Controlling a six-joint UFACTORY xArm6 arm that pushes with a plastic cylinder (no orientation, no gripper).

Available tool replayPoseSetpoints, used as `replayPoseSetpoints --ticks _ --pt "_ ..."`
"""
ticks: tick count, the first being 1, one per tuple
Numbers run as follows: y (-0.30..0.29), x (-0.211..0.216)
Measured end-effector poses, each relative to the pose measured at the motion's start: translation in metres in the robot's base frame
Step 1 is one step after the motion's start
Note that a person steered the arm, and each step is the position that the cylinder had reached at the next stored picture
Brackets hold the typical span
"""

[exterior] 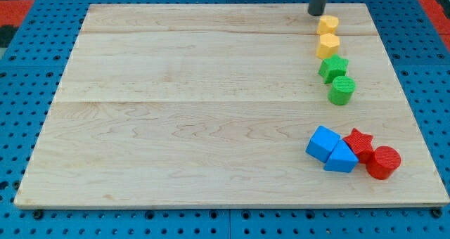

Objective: Push the green block into the top side of the red star

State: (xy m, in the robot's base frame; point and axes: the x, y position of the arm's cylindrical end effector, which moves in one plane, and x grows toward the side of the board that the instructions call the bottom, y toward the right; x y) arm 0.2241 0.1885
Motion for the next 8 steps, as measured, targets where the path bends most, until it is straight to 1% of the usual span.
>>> replayPoseSetpoints --ticks 2,7,8 --pt "0.002 0.002" --pt "0.003 0.199" --pt "0.003 0.231"
